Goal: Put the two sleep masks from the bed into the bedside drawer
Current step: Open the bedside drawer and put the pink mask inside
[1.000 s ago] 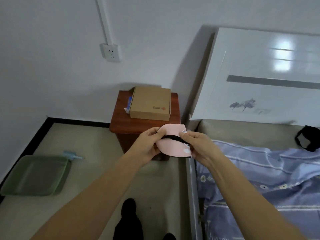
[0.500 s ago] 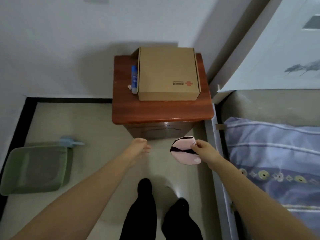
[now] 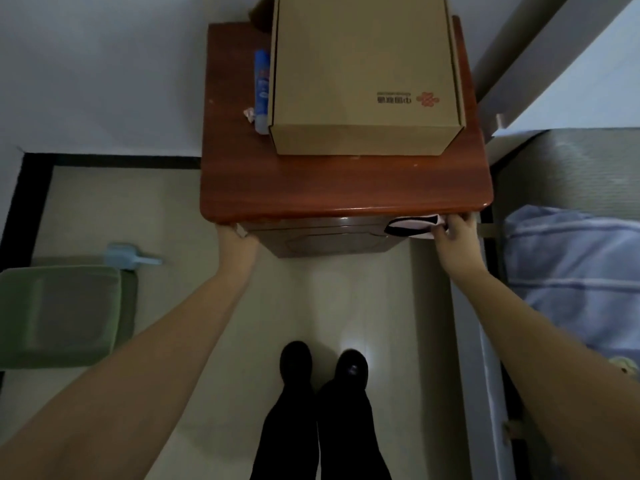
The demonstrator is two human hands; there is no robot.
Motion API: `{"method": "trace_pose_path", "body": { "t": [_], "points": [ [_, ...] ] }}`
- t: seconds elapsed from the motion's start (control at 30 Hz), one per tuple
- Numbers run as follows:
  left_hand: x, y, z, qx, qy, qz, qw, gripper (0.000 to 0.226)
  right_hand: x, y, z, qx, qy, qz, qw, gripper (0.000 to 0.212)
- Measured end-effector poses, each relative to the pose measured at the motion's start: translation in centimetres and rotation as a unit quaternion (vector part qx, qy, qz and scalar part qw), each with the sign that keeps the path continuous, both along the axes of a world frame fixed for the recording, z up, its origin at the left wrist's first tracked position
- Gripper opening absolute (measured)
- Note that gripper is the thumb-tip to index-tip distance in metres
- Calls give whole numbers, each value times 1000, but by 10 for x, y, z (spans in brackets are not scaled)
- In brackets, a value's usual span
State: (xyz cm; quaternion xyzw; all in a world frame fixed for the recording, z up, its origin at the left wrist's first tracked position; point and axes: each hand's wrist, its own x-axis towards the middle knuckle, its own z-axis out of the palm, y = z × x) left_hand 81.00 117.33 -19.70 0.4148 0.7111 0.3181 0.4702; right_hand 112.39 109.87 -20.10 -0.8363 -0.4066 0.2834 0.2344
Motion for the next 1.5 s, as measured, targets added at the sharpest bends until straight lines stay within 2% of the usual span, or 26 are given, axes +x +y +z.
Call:
{"method": "trace_pose_path", "body": {
  "t": [0.1,0.2,0.33,0.5,0.6,0.7,0.87,1.0,1.1,1.2,1.27,1.33,1.37,1.43,1.5],
  "points": [
    [-4,4,-4,-19,6,19,1000,57,13,-2,1,5,-17,29,999,29],
    [-7,3,-10,-9,48,0,999,57,18,-3,-1,8,-13,48,999,33],
    [-9,-4,-17,30,94,-16,995,57,15,-10,-4,28,-13,50,998,22],
    [-16,-27,-22,27,91,-37,995,53,12,-33,-7,32,5,59,998,20],
    [-14,-22,-19,22,54,-29,998,57,11,-28,-5,39,22,51,998,23],
    [-10,-13,-13,33,34,-23,999,49,9,-17,-2,34,29,30,999,28],
    [-29,-53,-15,43,138,-69,987,19,8,-54,0,-2,30,36,999,21],
    [-49,-78,-23,28,238,-162,957,17,4,-97,-14,-34,0,55,998,21],
    [-48,-82,-34,16,249,-184,951,17,1,-106,-28,-27,17,42,999,28],
    [-44,-85,-47,30,238,-149,959,20,-1,-108,-39,0,2,31,1000,35],
    [-43,-86,-50,38,236,-141,961,20,-3,-109,-42,4,-8,31,999,32],
    [-43,-85,-45,17,235,-155,960,13,-6,-106,-36,-43,-21,48,998,24],
    [-42,-86,-39,6,234,-159,959,18,-8,-104,-28,-90,-30,75,993,21],
    [-38,-93,-21,36,252,-164,953,45,-15,-97,-2,-171,-9,134,976,17],
    [-25,-106,5,113,248,-172,947,57,-28,-87,30,-178,113,125,970,13]
  ]
}}
